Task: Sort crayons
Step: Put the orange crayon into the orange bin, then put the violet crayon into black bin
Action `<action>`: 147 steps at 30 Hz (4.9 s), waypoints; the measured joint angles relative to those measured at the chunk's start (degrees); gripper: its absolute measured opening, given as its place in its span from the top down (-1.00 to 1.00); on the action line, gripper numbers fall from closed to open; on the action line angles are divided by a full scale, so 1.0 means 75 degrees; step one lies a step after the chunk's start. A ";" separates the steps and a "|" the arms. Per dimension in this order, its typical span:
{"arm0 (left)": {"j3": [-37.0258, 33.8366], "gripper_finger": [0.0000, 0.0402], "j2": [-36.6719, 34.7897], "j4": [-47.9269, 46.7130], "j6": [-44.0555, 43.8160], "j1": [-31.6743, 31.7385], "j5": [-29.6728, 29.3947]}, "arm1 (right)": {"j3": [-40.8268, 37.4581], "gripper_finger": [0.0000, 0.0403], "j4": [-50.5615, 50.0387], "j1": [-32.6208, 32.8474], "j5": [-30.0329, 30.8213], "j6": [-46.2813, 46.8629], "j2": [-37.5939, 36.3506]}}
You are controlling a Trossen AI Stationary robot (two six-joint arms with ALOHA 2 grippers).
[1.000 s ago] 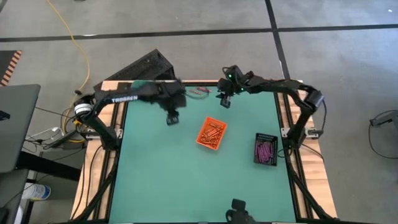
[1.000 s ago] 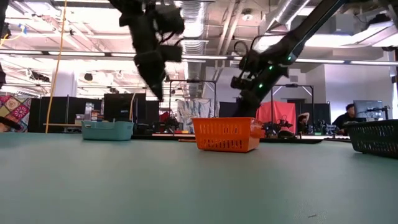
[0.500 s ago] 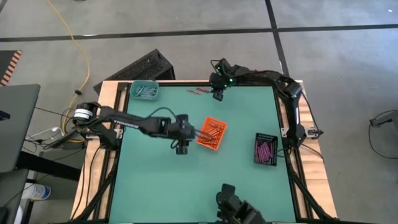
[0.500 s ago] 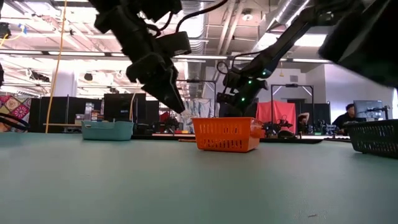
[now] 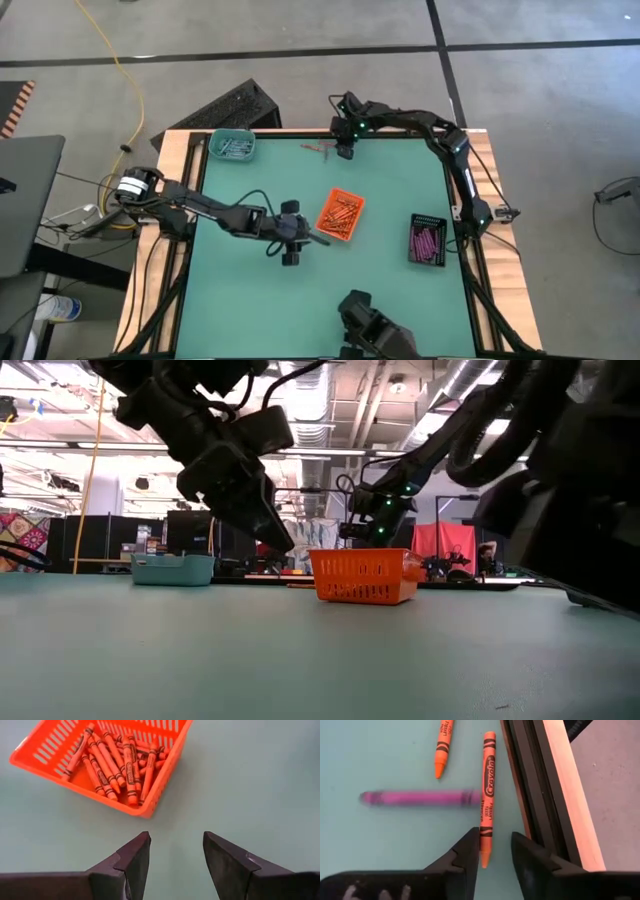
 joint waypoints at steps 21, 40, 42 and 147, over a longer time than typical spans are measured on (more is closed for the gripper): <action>0.0000 0.14 0.0000 0.0144 0.0003 -0.0244 -0.0200 | 0.0286 0.98 -0.0774 0.0289 0.0537 -0.0672 0.0116; 0.0000 0.14 0.0000 -0.0124 0.0112 -0.0361 -0.0550 | 0.0231 1.00 -0.2191 0.0646 0.0858 -0.0679 -0.0977; 0.0000 0.14 0.0000 -0.0132 0.0132 -0.0361 -0.0561 | 0.0231 1.00 -0.2605 0.0754 0.0858 -0.0710 -0.1162; 0.0006 0.14 0.0003 -0.0120 0.0909 -0.0125 -0.0509 | -0.6196 0.25 -0.1163 0.0392 0.4525 -0.6590 -0.4158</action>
